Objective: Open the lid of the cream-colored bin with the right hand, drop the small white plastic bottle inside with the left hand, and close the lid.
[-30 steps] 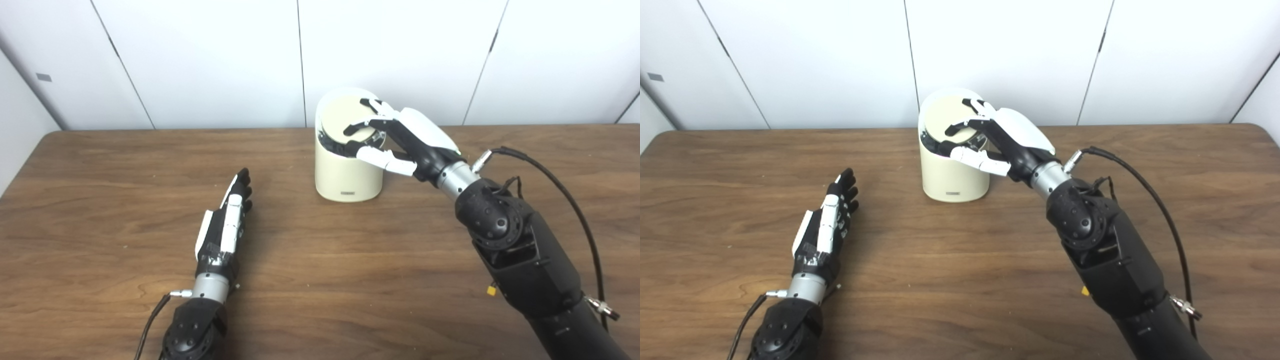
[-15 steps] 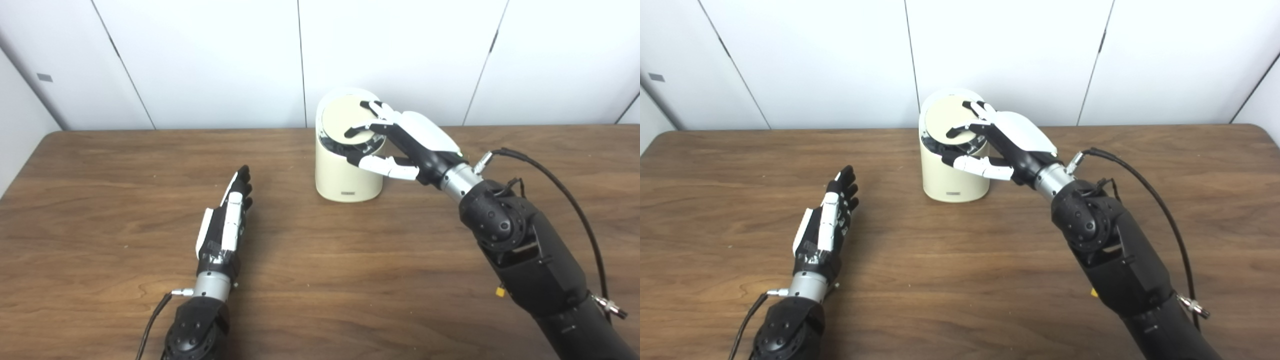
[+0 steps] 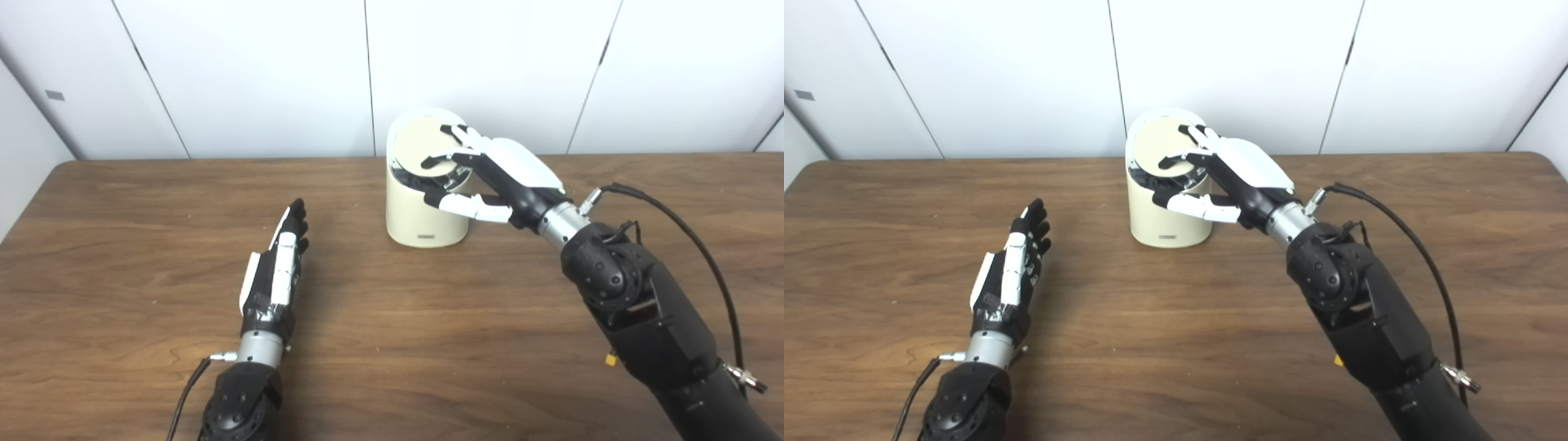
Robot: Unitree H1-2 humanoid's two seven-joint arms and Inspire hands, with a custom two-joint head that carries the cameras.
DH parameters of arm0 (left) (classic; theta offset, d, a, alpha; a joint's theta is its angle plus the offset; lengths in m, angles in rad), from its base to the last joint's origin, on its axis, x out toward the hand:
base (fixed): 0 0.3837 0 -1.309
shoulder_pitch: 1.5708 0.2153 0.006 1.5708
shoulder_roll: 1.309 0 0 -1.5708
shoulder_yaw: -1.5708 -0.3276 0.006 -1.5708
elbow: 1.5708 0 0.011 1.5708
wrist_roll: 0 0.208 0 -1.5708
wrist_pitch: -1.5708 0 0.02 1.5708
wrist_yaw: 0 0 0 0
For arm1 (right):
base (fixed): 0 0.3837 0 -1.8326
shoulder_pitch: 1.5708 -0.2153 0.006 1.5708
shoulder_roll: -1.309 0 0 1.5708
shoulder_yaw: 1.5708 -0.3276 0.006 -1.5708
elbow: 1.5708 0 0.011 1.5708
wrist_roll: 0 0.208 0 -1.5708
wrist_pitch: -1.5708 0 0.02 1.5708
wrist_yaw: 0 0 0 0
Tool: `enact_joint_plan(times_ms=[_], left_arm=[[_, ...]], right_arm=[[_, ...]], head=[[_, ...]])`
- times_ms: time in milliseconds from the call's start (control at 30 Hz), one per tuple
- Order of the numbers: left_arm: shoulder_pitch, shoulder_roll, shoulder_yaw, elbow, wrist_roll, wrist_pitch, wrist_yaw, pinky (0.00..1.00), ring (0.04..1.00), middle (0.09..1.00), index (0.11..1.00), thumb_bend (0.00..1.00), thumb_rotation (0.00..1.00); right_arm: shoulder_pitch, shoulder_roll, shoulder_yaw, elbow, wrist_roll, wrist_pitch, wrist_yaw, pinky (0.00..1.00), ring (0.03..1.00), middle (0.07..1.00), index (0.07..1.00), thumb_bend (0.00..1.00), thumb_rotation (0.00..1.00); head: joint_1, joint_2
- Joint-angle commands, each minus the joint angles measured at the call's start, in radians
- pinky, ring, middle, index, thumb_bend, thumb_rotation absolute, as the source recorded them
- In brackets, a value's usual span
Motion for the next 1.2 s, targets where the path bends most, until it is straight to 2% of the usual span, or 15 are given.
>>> enact_joint_plan(times_ms=[0,300,467,600,700,767,833,900,967,1100,1167], left_arm=[[-0.031,-0.001,-0.001,-0.029,-0.001,-0.014,0.001,1.00,1.000,1.000,0.999,0.62,1.00],[-0.028,0.011,-0.001,-0.023,0.006,-0.012,-0.001,1.00,1.000,1.000,0.998,0.61,1.00],[-0.027,0.019,0.004,-0.014,-0.003,-0.030,-0.007,1.00,1.000,1.000,0.997,0.59,1.00],[-0.020,0.029,0.012,-0.028,-0.004,-0.033,-0.005,1.00,1.000,1.000,0.994,0.58,1.00],[0.002,0.045,0.021,-0.044,-0.005,-0.037,-0.009,1.00,1.000,1.000,1.000,0.59,1.00],[0.020,0.055,0.031,-0.053,-0.007,-0.044,-0.010,1.00,1.000,0.996,0.993,0.61,1.00],[0.041,0.061,0.045,-0.066,-0.014,-0.045,-0.008,1.00,1.000,0.994,0.989,0.62,1.00],[0.065,0.067,0.058,-0.078,-0.025,-0.059,-0.011,1.00,1.000,0.996,0.993,0.65,1.00],[0.089,0.078,0.066,-0.082,-0.032,-0.088,-0.022,1.00,1.000,0.999,0.998,0.64,1.00],[0.137,0.095,0.075,-0.087,-0.043,-0.131,-0.038,1.00,1.000,1.000,1.000,0.58,1.00],[0.160,0.091,0.082,-0.088,-0.059,-0.140,-0.036,1.00,1.000,1.000,1.000,0.60,1.00]], right_arm=[[-0.021,0.004,-0.037,-0.060,0.006,0.007,-0.013,1.00,1.000,1.000,0.845,0.55,1.00],[0.014,0.004,-0.137,-0.183,0.022,0.020,-0.027,1.00,1.000,1.000,0.908,0.53,1.00],[0.090,-0.006,-0.190,-0.219,0.029,0.021,-0.038,0.99,1.000,1.000,0.906,0.53,1.00],[0.188,0.004,-0.247,-0.230,0.077,0.028,-0.045,1.00,1.000,1.000,0.927,0.54,1.00],[0.264,0.022,-0.294,-0.225,0.136,0.036,-0.057,1.00,1.000,0.993,0.937,0.57,1.00],[0.316,0.038,-0.322,-0.211,0.189,0.017,-0.075,1.00,0.999,0.993,0.951,0.58,1.00],[0.366,0.074,-0.367,-0.185,0.309,-0.011,-0.087,0.97,0.988,0.985,0.959,0.58,1.00],[0.406,0.115,-0.409,-0.173,0.420,-0.004,-0.092,1.00,0.998,0.993,0.970,0.59,1.00],[0.437,0.144,-0.440,-0.157,0.504,-0.008,-0.095,1.00,1.000,0.999,0.981,0.64,1.00],[0.475,0.182,-0.475,-0.126,0.615,-0.035,-0.109,1.00,1.000,1.000,0.995,0.67,1.00],[0.488,0.193,-0.481,-0.104,0.645,-0.071,-0.115,1.00,1.000,1.000,0.999,0.66,1.00]], head=[[0.003,0.000],[0.002,-0.004],[0.002,-0.004],[0.001,0.001],[0.002,0.004],[0.005,0.006],[0.007,0.007],[0.006,0.008],[0.004,0.011],[0.006,0.012],[0.006,0.013]])
